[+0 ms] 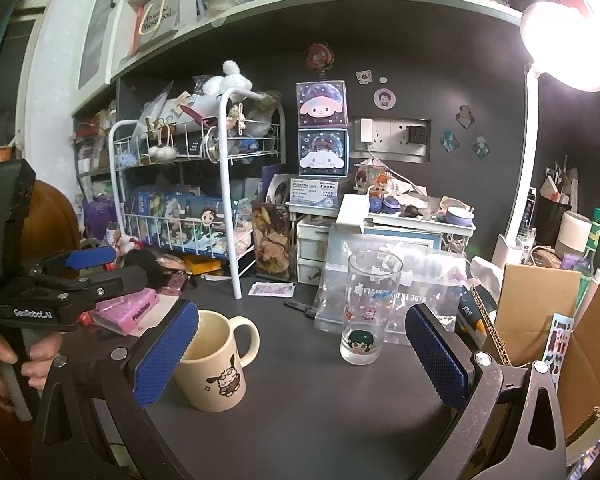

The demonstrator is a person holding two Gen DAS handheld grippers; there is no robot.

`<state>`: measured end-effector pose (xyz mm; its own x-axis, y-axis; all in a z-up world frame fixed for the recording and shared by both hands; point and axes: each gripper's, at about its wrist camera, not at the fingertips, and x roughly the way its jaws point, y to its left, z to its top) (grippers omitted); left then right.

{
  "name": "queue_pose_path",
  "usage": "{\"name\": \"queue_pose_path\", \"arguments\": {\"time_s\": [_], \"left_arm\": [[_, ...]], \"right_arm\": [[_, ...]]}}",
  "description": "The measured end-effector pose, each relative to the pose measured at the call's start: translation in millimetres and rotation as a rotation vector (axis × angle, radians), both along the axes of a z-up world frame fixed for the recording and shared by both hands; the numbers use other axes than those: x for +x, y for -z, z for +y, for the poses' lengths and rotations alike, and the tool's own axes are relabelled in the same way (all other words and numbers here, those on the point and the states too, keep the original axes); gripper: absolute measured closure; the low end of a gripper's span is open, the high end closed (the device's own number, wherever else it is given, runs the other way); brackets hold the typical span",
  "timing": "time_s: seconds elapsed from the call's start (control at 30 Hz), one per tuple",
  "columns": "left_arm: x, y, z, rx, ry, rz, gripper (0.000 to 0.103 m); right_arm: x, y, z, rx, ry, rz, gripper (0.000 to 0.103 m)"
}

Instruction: Flip cup upside down

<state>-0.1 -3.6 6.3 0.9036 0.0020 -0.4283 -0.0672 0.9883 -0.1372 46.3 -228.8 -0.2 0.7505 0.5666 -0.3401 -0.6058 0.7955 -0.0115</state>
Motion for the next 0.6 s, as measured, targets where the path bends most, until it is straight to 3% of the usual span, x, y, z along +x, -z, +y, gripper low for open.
{"name": "queue_pose_path", "arguments": {"time_s": [0.6], "left_arm": [[2.7, -6.5, -0.5, 0.01, 0.009, -0.005, 0.0]], "right_arm": [[-6.4, -2.7, -4.8, 0.029, -0.003, -0.021, 0.0]]}}
